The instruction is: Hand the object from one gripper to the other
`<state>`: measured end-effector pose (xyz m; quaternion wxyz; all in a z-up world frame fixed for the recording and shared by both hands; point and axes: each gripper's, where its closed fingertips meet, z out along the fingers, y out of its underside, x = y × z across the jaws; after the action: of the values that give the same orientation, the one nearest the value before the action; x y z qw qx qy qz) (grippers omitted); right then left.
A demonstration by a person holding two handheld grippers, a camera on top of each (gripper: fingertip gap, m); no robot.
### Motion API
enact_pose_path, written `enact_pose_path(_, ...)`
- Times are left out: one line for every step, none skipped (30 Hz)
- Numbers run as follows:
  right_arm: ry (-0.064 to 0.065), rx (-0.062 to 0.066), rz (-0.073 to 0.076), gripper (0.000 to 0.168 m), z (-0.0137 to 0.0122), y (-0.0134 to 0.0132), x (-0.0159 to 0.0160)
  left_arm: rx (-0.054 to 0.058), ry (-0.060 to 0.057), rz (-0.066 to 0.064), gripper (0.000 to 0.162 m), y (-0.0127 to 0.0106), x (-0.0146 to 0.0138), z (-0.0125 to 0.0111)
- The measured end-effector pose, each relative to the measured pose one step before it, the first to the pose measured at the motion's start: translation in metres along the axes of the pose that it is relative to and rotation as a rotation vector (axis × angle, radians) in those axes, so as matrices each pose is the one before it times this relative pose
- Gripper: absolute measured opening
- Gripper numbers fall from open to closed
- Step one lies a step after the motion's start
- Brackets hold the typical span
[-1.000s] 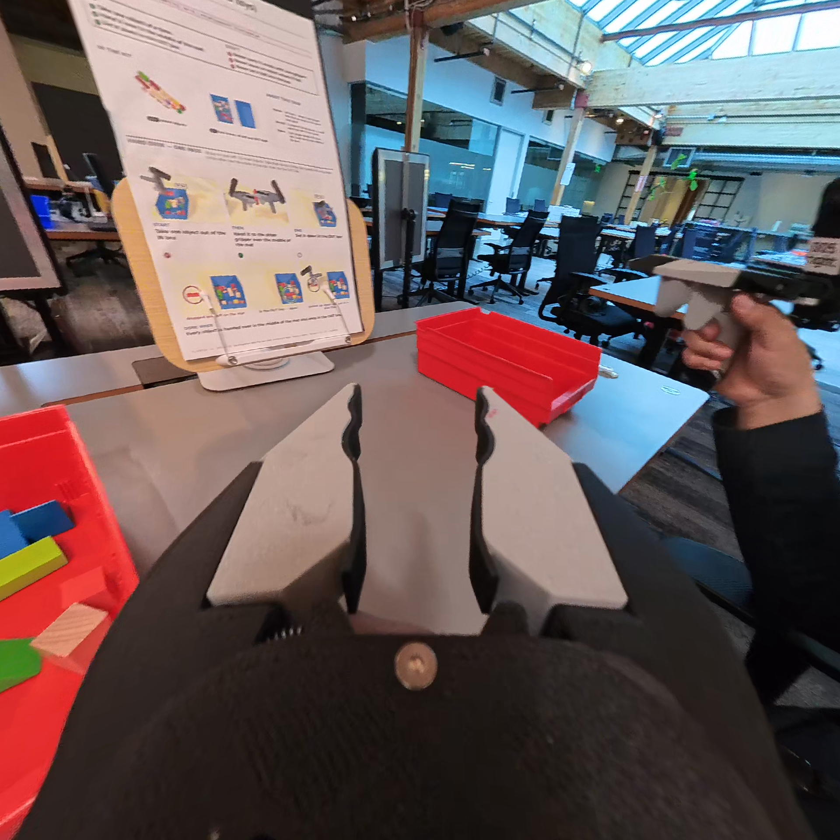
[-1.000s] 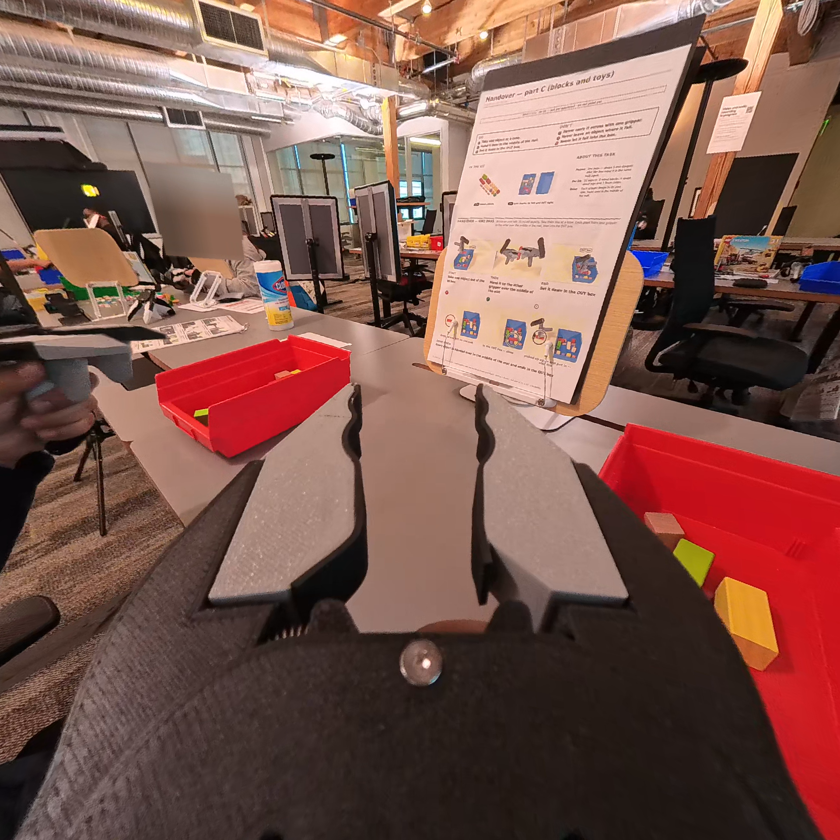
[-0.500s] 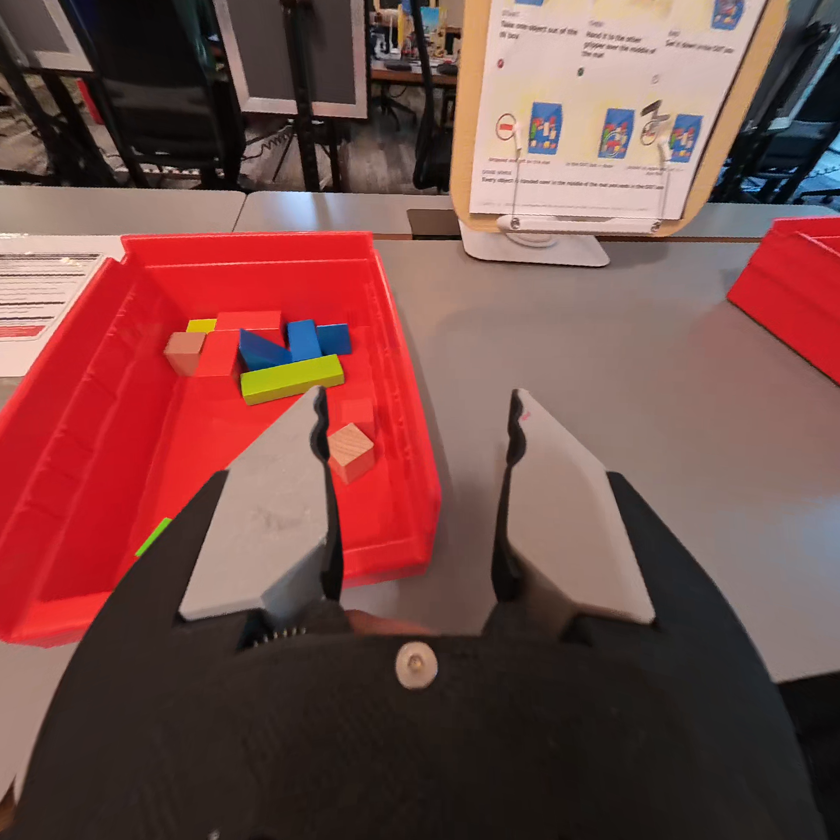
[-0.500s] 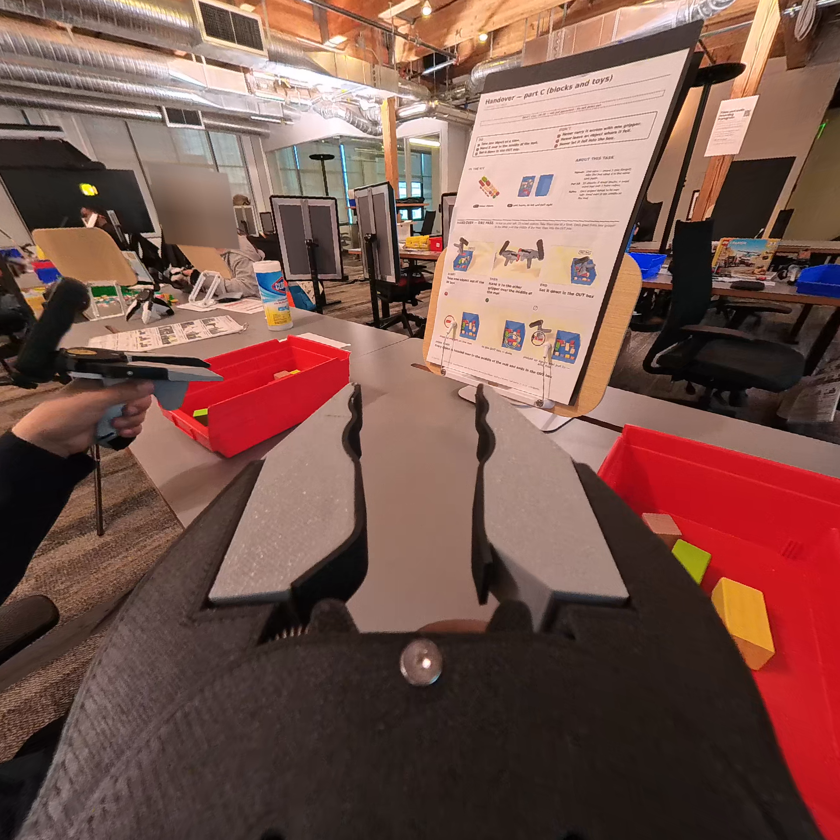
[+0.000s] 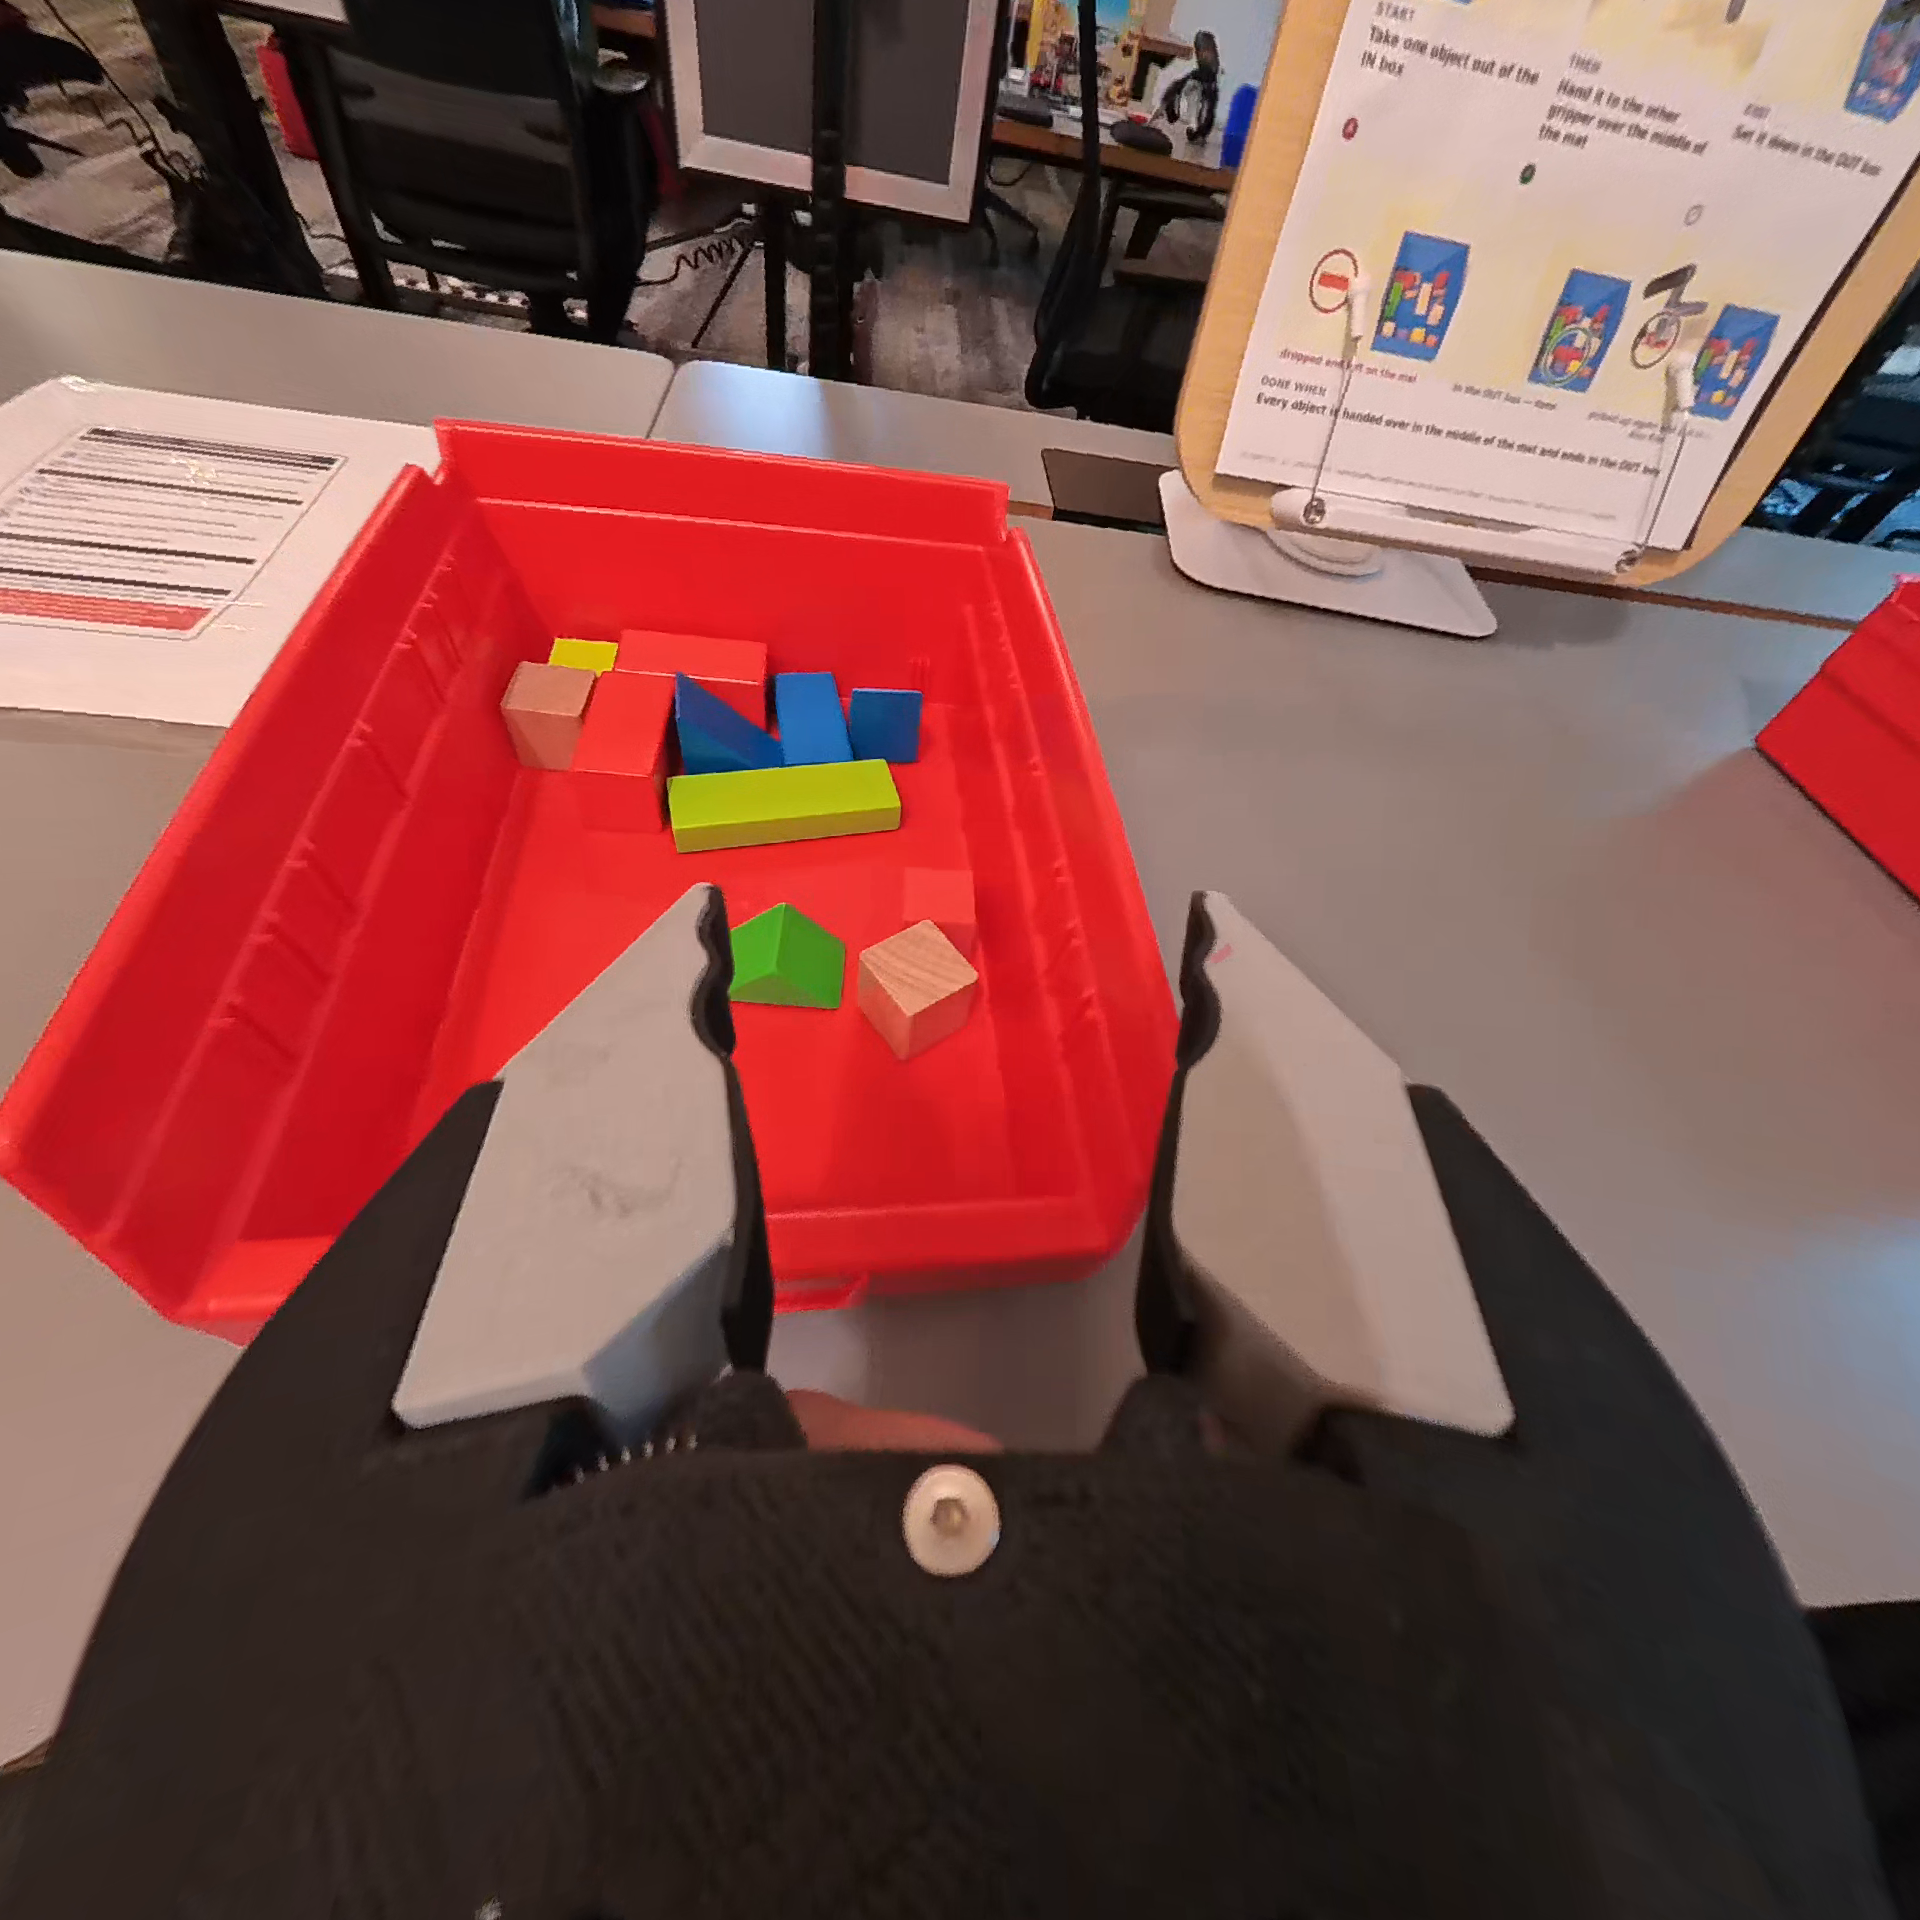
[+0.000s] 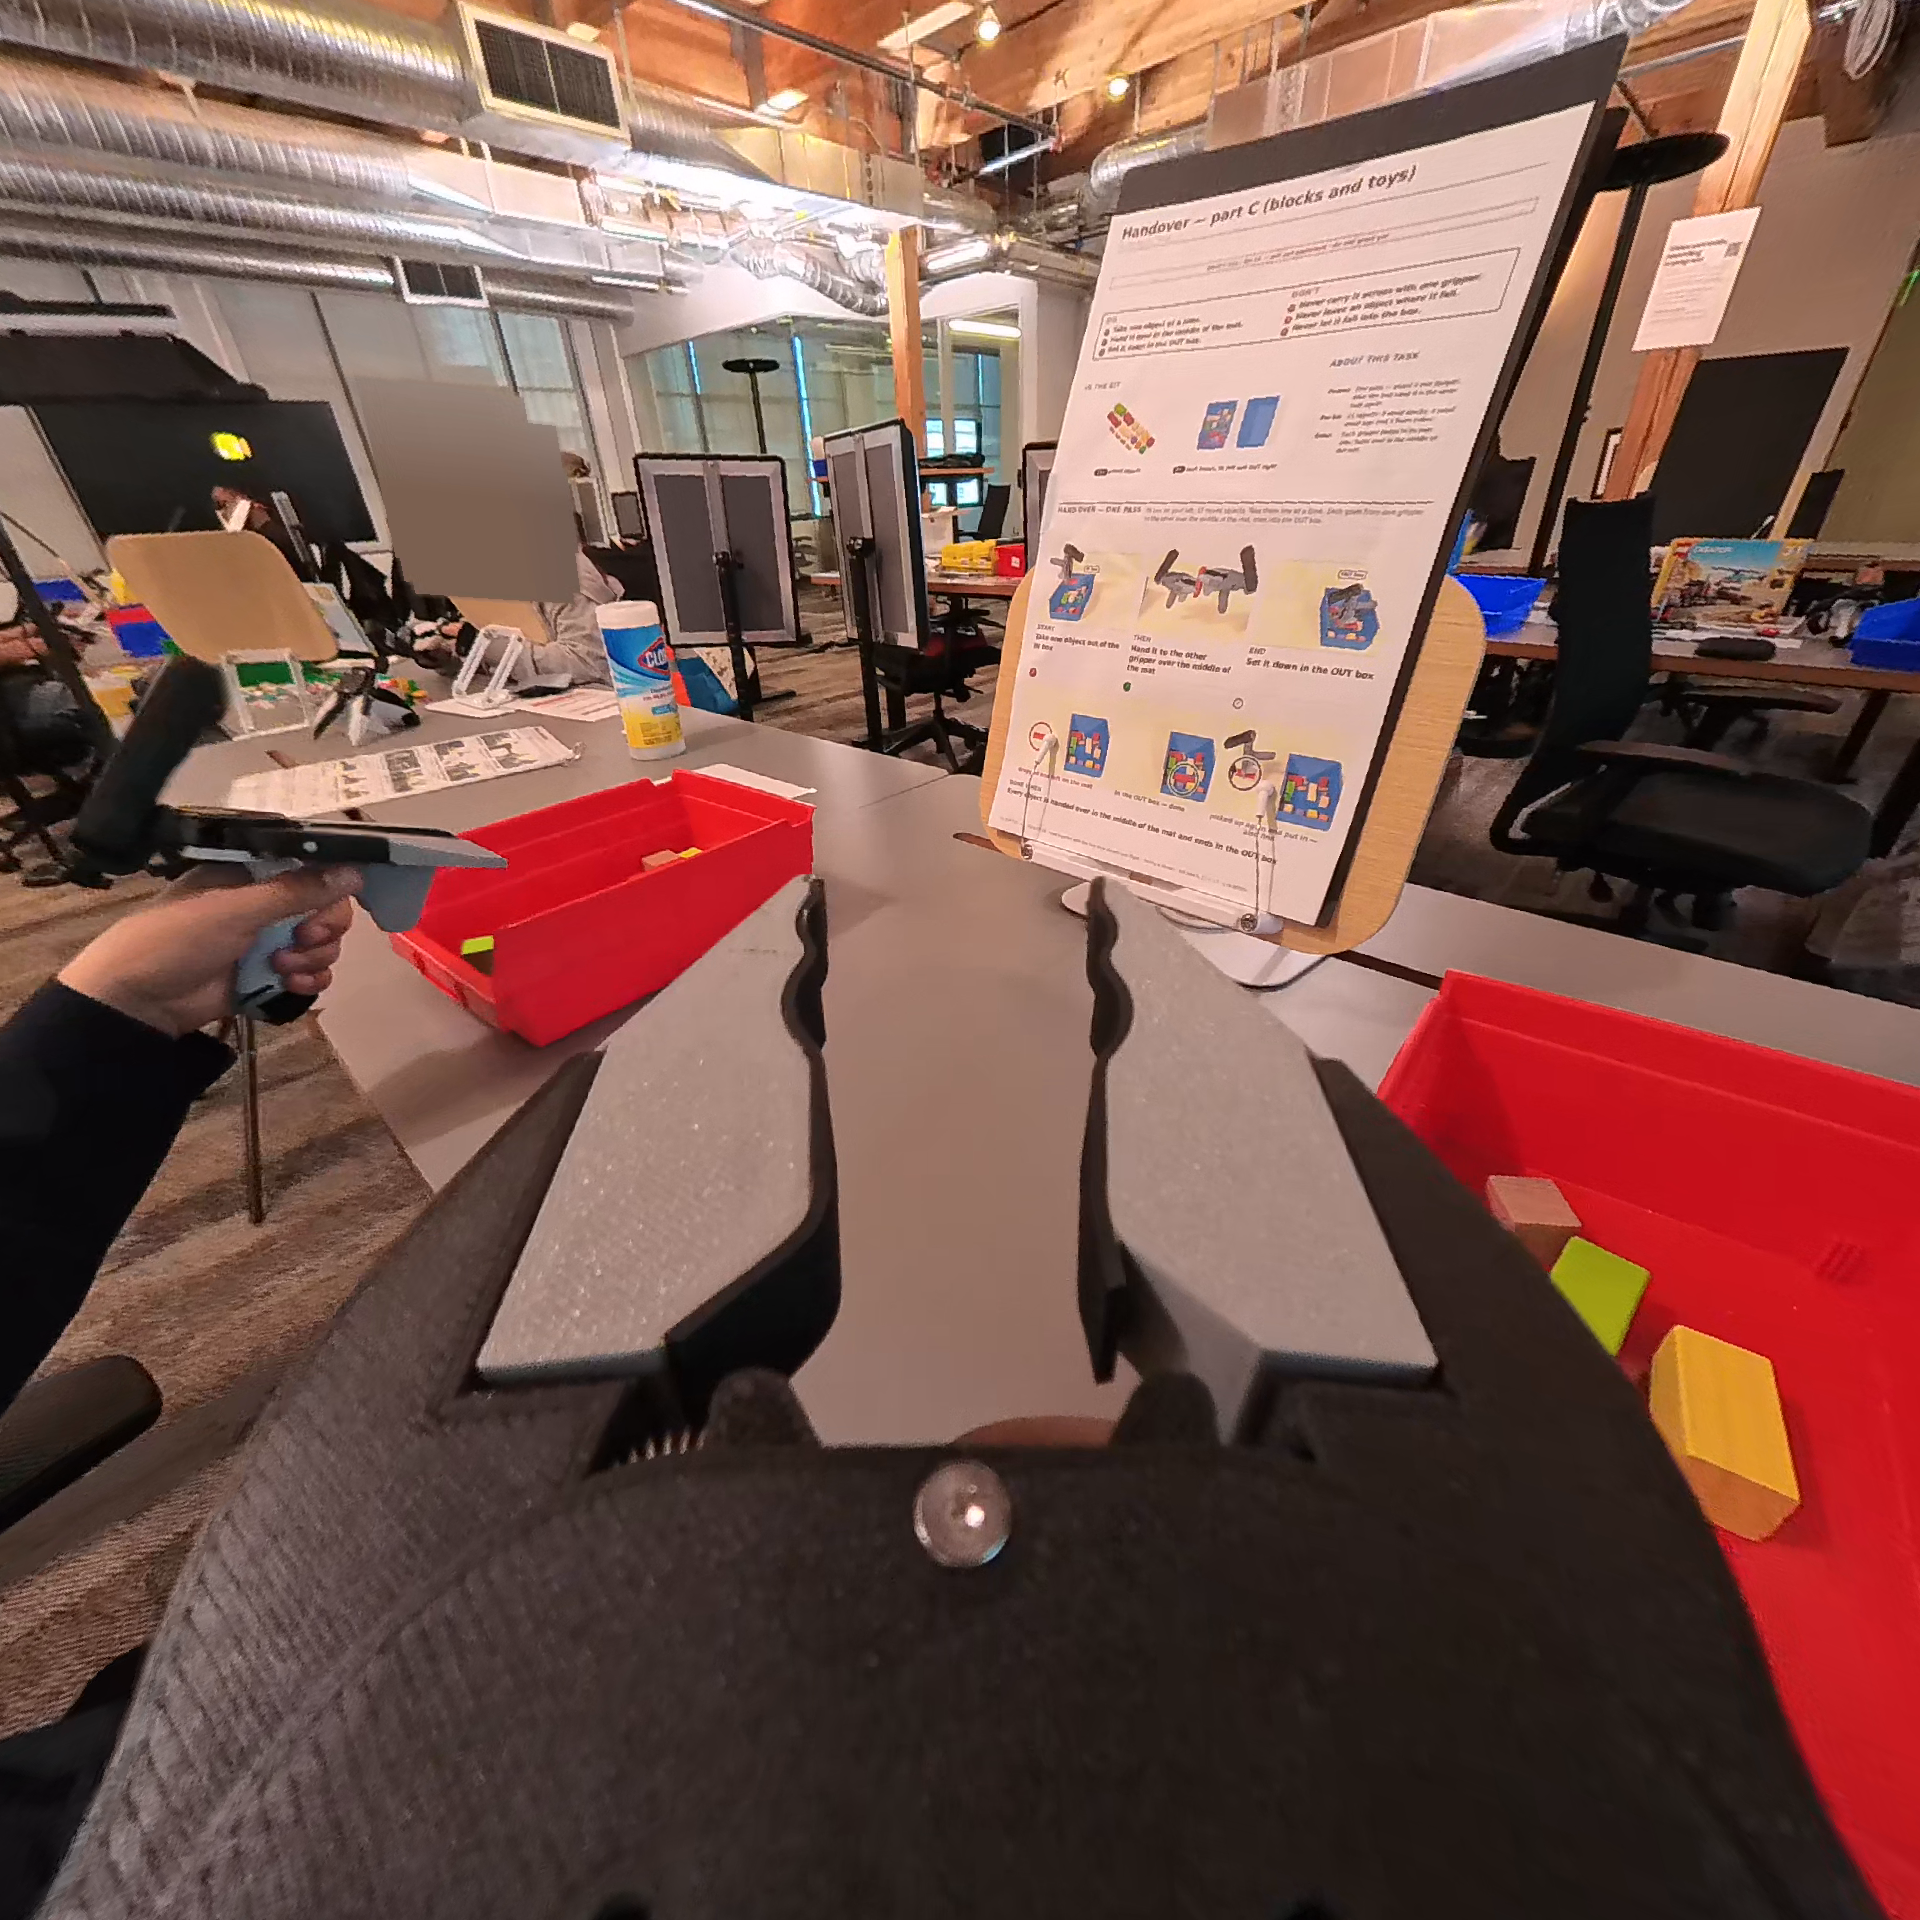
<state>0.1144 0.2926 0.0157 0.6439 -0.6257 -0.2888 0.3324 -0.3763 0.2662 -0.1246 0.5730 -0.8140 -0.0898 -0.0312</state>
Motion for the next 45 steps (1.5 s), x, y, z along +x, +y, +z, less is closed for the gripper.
enact_pose_path(-0.0029, -0.0024, 0.0028, 0.048, 0.00071, 0.00077, -0.00039, 0.0043, -0.0009, -0.0051, 0.085, -0.00102, -0.0017, -0.00121)
enact_pose_path(-0.0014, -0.0033, 0.0, 0.048, 0.00101, 0.00084, -0.00051, 0.0041, -0.0042, 0.0007, 0.085, -0.001, -0.00155, -0.00103)
enact_pose_path(-0.0005, -0.0037, -0.0026, 0.048, 0.00125, 0.00093, -0.00067, 0.0031, -0.0044, 0.0036, 0.085, -0.00069, -0.00118, -0.00069)
enact_pose_path(-0.0009, -0.0045, -0.0042, 0.048, 0.00153, 0.00106, -0.001, 0.0007, -0.0046, 0.0036, 0.085, -0.0002, -0.00109, -0.00006)
enact_pose_path(-0.0014, -0.0057, -0.0045, 0.048, 0.00181, 0.00123, -0.00106, -0.0017, -0.0036, 0.002, 0.085, 0.00023, -0.00101, 0.00035)
enact_pose_path(-0.0011, -0.0068, -0.0041, 0.048, 0.00213, 0.00156, -0.00085, -0.0036, -0.0027, 0.0009, 0.085, 0.00064, -0.00121, 0.00085)
enact_pose_path(-0.001, -0.0079, -0.0036, 0.048, 0.00223, 0.0019, -0.00063, -0.0048, -0.0038, 0.0012, 0.085, 0.001, -0.00148, 0.00106)
enact_pose_path(-0.0011, -0.0089, -0.0026, 0.048, 0.00235, 0.0021, -0.00047, -0.0057, -0.004, 0.0018, 0.085, 0.00125, -0.00166, 0.00118)
enact_pose_path(-0.0012, -0.0088, -0.0013, 0.048, 0.00225, 0.00216, -0.00023, -0.0068, -0.0053, 0.002, 0.085, 0.00147, -0.00217, 0.00106)
enact_pose_path(-0.0012, -0.008, -0.0002, 0.049, 0.00197, 0.00201, 0.00008, -0.0076, -0.0076, 0.0028, 0.085, 0.00142, -0.00274, 0.00078)
enact_pose_path(-0.0011, -0.0069, 0.0005, 0.049, 0.00168, 0.00173, 0.0002, -0.0077, -0.0087, 0.0031, 0.085, 0.00126, -0.00312, 0.00032)
enact_pose_path(-0.0008, -0.0055, 0.0011, 0.049, 0.00127, 0.00143, 0.00034, -0.0082, -0.0096, 0.0033, 0.085, 0.00125, -0.00356, 0.00011)
enact_pose_path(-0.0003, -0.0039, 0.0012, 0.049, 0.00088, 0.001, 0.0004, -0.0082, -0.0109, 0.0035, 0.085, 0.0012, -0.00368, -0.00024)
enact_pose_path(-0.0006, -0.0025, 0.0004, 0.049, 0.00043, 0.00053, 0.0002, -0.0074, -0.0084, 0.0036, 0.084, 0.00134, -0.00317, -0.0002)
enact_pose_path(-0.0002, -0.0015, -0.0006, 0.049, 0.0, 0.0003, 0.00032, -0.0092, -0.003, 0.0047, 0.083, 0.00174, -0.00219, -0.00007)
enact_pose_path(0.0006, -0.0002, -0.001, 0.049, -0.00045, -0.00007, 0.00022, -0.0137, 0.0026, 0.0071, 0.08, 0.0022, -0.00094, 0.00041)
enact_pose_path(0.0006, 0.0018, 0.0, 0.049, -0.00084, -0.00043, 0.00031, -0.0157, 0.0062, 0.0097, 0.077, 0.00197, 0.00009, 0.00124)
enact_pose_path(-0.0005, 0.0034, 0.0023, 0.049, -0.00113, -0.00065, 0.00029, -0.0148, 0.0098, 0.0132, 0.074, 0.00043, 0.00095, 0.00245)
enact_pose_path(-0.002, 0.0035, 0.0052, 0.049, -0.00125, -0.00038, 0.00036, -0.0142, 0.0151, 0.0149, 0.07, -0.00134, 0.00108, 0.0041)
enact_pose_path(-0.0024, 0.0047, 0.006, 0.049, -0.00115, -0.00047, 0.00061, -0.0136, 0.0156, 0.0042, 0.064, -0.00204, 0.00004, 0.00531)
enact_pose_path(-0.0018, 0.0043, 0.0063, 0.048, -0.00078, -0.00035, 0.00088, -0.022, 0.0205, 0.0043, 0.058, -0.00151, -0.0003, 0.00703)
enact_pose_path(-0.0011, 0.0024, 0.0087, 0.049, -0.00028, -0.00023, 0.00133, -0.0408, 0.0275, 0.0053, 0.054, 0.00063, -0.00024, 0.00914)
enact_pose_path(-0.0032, 0.0034, 0.0101, 0.049, 0.00003, -0.00018, 0.00076, -0.0663, 0.0358, 0.0059, 0.053, 0.00399, 0.00037, 0.01101)
enact_pose_path(-0.0068, 0.0017, 0.008, 0.049, 0.00014, -0.00002, -0.00028, -0.089, 0.0388, 0.011, 0.054, 0.00673, 0.00037, 0.01178)
enact_pose_path(-0.0073, -0.003, 0.0036, 0.048, 0.00024, 0.00059, -0.00097, -0.0902, 0.0264, 0.0112, 0.054, 0.00673, -0.00189, 0.01154)
enact_pose_path(-0.0024, -0.0035, -0.0017, 0.049, 0.00004, 0.00032, -0.00069, -0.0798, 0.0077, 0.005, 0.055, 0.00528, -0.00476, 0.01041)
enact_pose_path(0.0038, -0.0004, -0.0051, 0.049, -0.00009, -0.00028, -0.00008, -0.065, -0.0027, 0.0032, 0.055, 0.00353, -0.00584, 0.00836)
enact_pose_path(0.005, 0.0014, -0.0054, 0.048, -0.00019, -0.00043, 0.00016, -0.0445, -0.0159, 0.0029, 0.055, 0.00129, -0.00674, 0.00614)
enact_pose_path(0.0025, -0.0003, -0.0036, 0.048, -0.00014, -0.00011, -0.00007, -0.0287, -0.0215, 0.0056, 0.055, -0.00025, -0.00643, 0.00465)
enact_pose_path(0.001, -0.0015, -0.0012, 0.048, 0.00022, 0.00032, 0.0, -0.0253, -0.0173, 0.0052, 0.054, -0.00019, -0.00488, 0.00341)
enact_pose_path(0.0005, -0.001, 0.001, 0.048, 0.00039, 0.00031, 0.00029, -0.0258, -0.0117, 0.0028, 0.054, 0.00037, -0.00334, 0.003)
enact_pose_path(-0.0002, -0.0017, 0.0023, 0.048, 0.00086, 0.00068, 0.00049, -0.0246, -0.01, 0.0035, 0.054, 0.00097, -0.00189, 0.00261)
enact_pose_path(-0.0003, -0.0031, 0.0027, 0.048, 0.00102, 0.00096, 0.00064, -0.0235, -0.0096, 0.0083, 0.054, 0.00152, -0.00104, 0.00248)
enact_pose_path(-0.0007, -0.0039, 0.0023, 0.048, 0.00125, 0.00116, 0.00067, -0.0211, -0.0088, 0.0099, 0.054, 0.00183, -0.00031, 0.00259)
enact_pose_path(-0.0015, -0.005, 0.0018, 0.048, 0.00136, 0.00142, 0.00034, -0.016, -0.0061, 0.0063, 0.054, 0.00144, 0.00006, 0.00261)
enact_pose_path(-0.0018, -0.005, 0.0016, 0.049, 0.00116, 0.00132, 0.0002, -0.0105, -0.0041, 0.0049, 0.053, 0.00089, 0.00029, 0.00241)
enact_pose_path(-0.0023, -0.0032, 0.0014, 0.049, 0.00096, 0.00089, -0.00012, -0.0082, -0.0063, 0.0097, 0.049, 0.00094, -0.00034, 0.00248)
enact_pose_path(-0.0029, -0.002, 0.0009, 0.049, 0.00059, 0.00065, -0.00046, -0.0088, -0.0129, 0.0128, 0.041, 0.00128, -0.00176, 0.00283)
enact_pose_path(-0.0026, -0.002, -0.0002, 0.048, 0.00041, 0.00038, -0.00061, -0.0061, 0.0004, 0.013, 0.039, 0.00073, -0.00038, 0.00288)
enact_pose_path(-0.0012, -0.0016, -0.0015, 0.048, 0.00012, 0.00026, -0.0006, 0.0031, 0.0224, 0.0005, 0.035, -0.00082, 0.00237, 0.00145)
enact_pose_path(-0.0001, -0.0008, -0.0024, 0.048, -0.00027, -0.00005, -0.00032, -0.0018, 0.0206, -0.0012, 0.032, -0.00026, 0.00209, 0.00104)
enact_pose_path(0.0003, 0.0007, -0.002, 0.048, -0.00061, -0.00034, -0.00023, -0.0009, 0.0147, 0.0048, 0.03, -0.00006, 0.00159, 0.00022)
enact_pose_path(0.0003, 0.0025, -0.0007, 0.048, -0.00081, -0.0007, -0.0001, -0.0003, 0.0126, 0.0085, 0.026, 0.00005, 0.00155, 0.00009)
enact_pose_path(0.0003, 0.0039, 0.0008, 0.048, -0.00101, -0.00092, 0.00024, 0.0, 0.0056, 0.0059, 0.023, 0.00008, 0.00058, -0.00003)
enact_pose_path(0.0004, 0.0045, 0.002, 0.048, -0.00107, -0.00101, 0.00037, -0.0045, 0.0001, 0.0037, 0.022, 0.00072, -0.00063, -0.00048)
